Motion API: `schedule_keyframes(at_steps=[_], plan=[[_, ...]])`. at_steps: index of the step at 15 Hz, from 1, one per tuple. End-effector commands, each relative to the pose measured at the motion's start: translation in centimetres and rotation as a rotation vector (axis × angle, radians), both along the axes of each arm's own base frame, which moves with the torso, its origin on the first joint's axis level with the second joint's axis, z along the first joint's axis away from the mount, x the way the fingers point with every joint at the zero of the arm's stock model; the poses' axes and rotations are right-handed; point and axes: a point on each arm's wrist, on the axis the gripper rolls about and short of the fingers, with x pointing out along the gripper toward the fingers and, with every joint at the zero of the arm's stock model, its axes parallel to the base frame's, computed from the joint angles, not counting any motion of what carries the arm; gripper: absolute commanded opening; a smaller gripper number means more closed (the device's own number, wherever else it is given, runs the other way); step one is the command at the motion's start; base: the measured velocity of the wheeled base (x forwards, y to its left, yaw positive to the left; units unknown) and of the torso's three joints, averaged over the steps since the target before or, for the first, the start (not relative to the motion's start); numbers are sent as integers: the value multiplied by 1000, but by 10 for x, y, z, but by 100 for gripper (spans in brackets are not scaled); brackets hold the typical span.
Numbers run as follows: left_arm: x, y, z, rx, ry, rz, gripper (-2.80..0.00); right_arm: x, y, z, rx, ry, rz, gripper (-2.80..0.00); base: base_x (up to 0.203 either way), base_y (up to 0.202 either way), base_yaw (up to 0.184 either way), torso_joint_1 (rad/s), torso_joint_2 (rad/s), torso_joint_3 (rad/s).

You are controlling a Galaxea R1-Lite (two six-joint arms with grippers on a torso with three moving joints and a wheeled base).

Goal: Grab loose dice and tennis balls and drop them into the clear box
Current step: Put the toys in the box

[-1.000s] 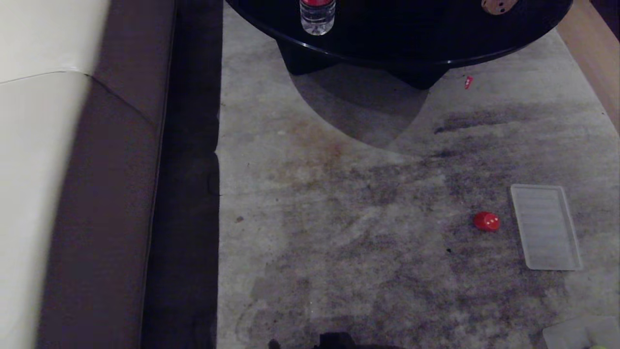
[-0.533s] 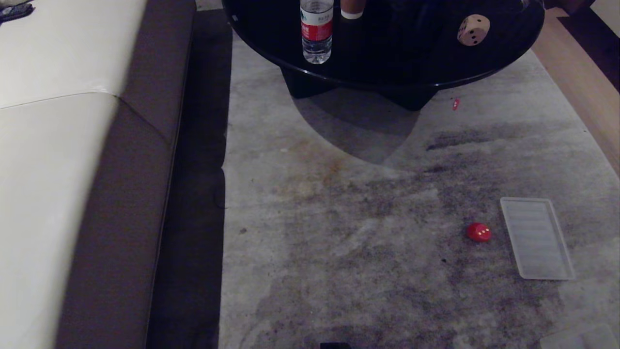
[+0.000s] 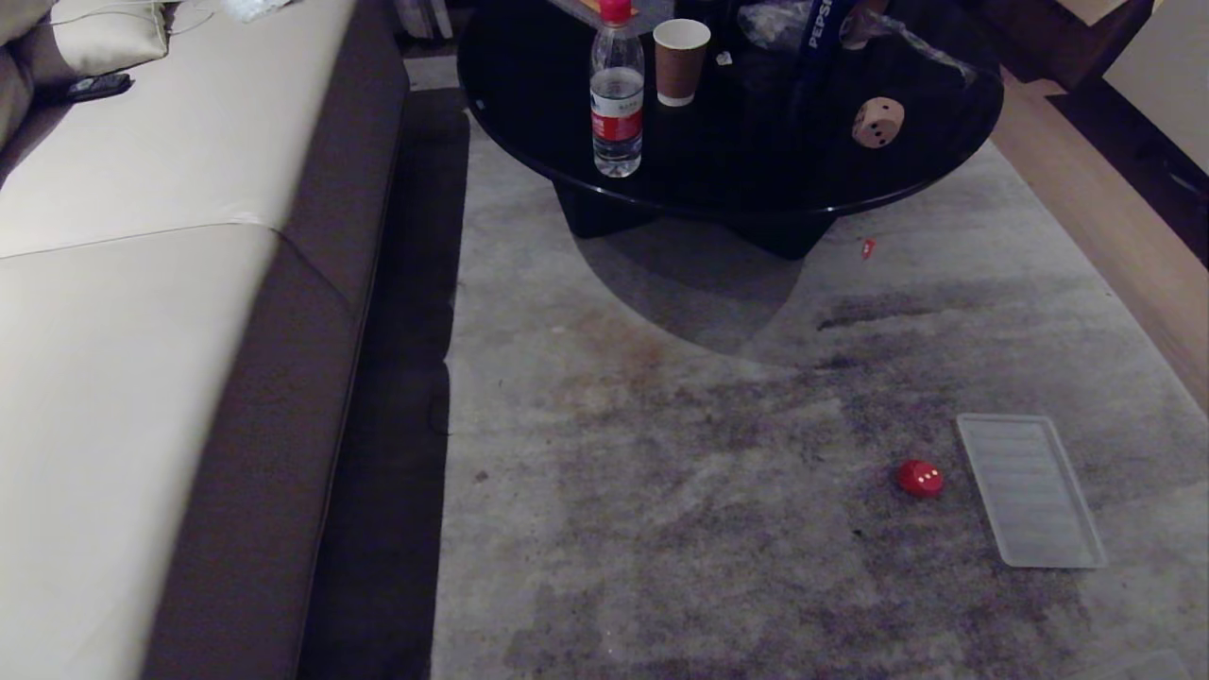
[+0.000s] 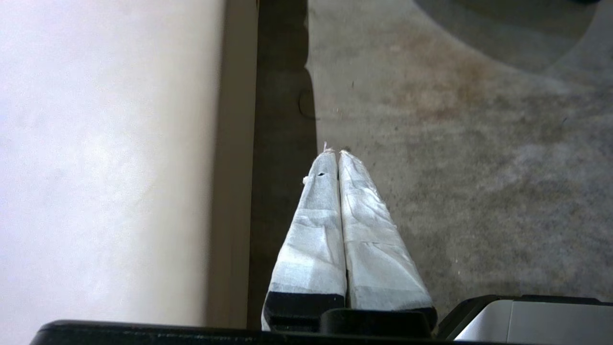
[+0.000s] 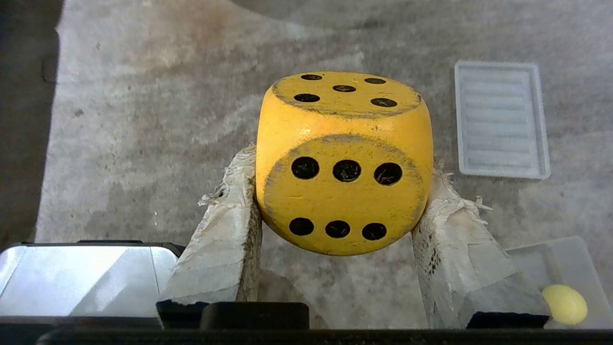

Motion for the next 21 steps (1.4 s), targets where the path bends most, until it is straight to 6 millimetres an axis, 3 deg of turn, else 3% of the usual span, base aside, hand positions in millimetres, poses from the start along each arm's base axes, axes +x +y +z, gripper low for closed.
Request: schedule_keyframes(at_steps=[1,9,21], plan=[[0,0,0,1,3,0,-280,0,0,0,0,3,1,-280,0,0,0,-2,-5,203],[0,0,0,2,3,0,-280,0,0,0,0,3,0,-280,0,0,-7,4,1,37],[0,0,0,4,2,-3,-280,0,0,0,0,3,-2,-280,0,10,-159,3,2,3]])
